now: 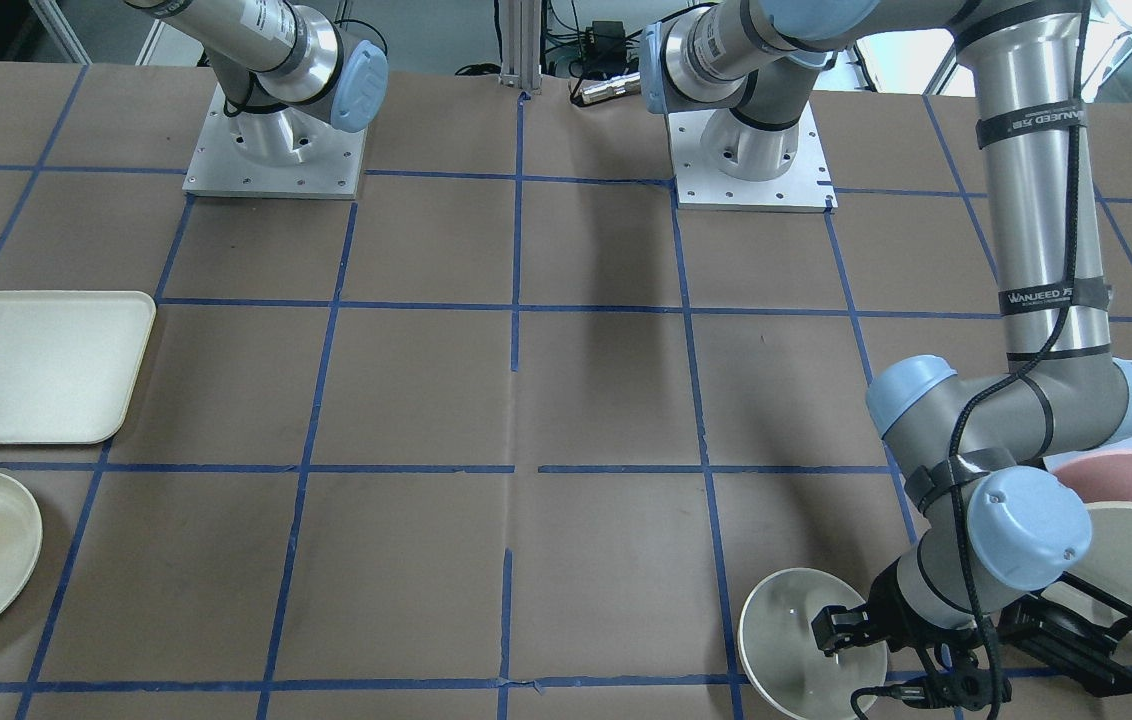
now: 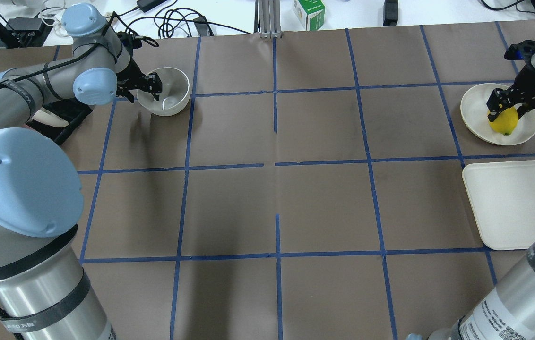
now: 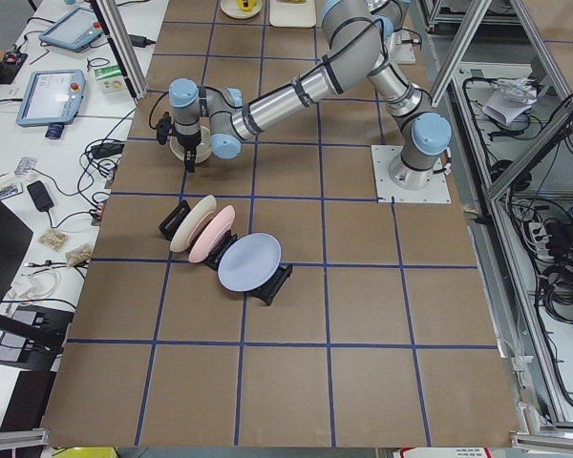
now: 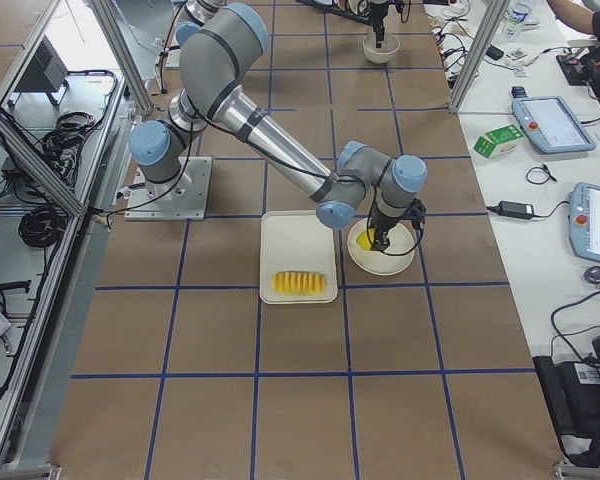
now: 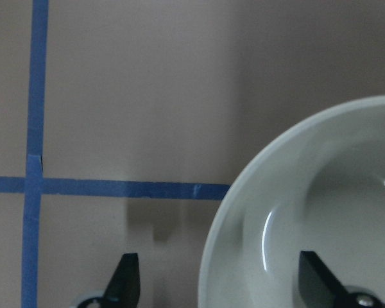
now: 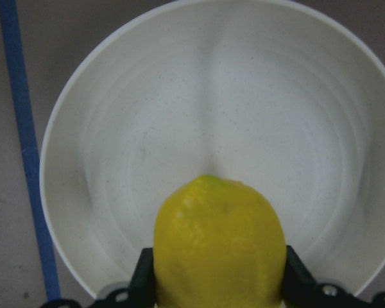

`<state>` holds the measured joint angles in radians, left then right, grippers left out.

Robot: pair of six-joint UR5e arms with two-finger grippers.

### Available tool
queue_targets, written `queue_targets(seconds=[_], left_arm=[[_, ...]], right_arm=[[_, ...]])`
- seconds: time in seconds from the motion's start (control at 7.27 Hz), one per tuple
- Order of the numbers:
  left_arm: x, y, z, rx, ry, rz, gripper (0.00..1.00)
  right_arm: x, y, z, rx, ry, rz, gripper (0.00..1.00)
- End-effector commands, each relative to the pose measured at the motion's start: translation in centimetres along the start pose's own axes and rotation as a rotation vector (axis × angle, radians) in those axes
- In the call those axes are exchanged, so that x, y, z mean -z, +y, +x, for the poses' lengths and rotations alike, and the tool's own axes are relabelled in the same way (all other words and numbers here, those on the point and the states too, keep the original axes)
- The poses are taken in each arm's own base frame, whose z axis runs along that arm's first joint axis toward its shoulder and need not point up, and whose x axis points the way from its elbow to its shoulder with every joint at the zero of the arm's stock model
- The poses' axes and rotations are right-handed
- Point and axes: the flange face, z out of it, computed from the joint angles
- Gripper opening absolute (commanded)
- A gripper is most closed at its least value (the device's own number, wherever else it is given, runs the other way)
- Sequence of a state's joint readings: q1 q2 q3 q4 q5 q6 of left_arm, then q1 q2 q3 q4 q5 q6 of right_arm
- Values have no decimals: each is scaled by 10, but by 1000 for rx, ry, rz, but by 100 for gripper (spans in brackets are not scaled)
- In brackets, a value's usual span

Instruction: Place bowl and put lemon in it

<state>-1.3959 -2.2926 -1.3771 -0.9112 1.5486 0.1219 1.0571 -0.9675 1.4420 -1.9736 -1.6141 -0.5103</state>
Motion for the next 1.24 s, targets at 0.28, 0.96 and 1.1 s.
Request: queue_targets(seconds=[0.28,0.96,1.1], left_arm=[[4,-4,-1,6,44,15,1],[87,99,91,57,215,-73,2],[101,133,139,10,220,-64,1]], right_arm=[[103,23,-37,5,24,68,0],[125,7,-154,-9,1,110,0],[125,5,-176,-13,-2,111,0]])
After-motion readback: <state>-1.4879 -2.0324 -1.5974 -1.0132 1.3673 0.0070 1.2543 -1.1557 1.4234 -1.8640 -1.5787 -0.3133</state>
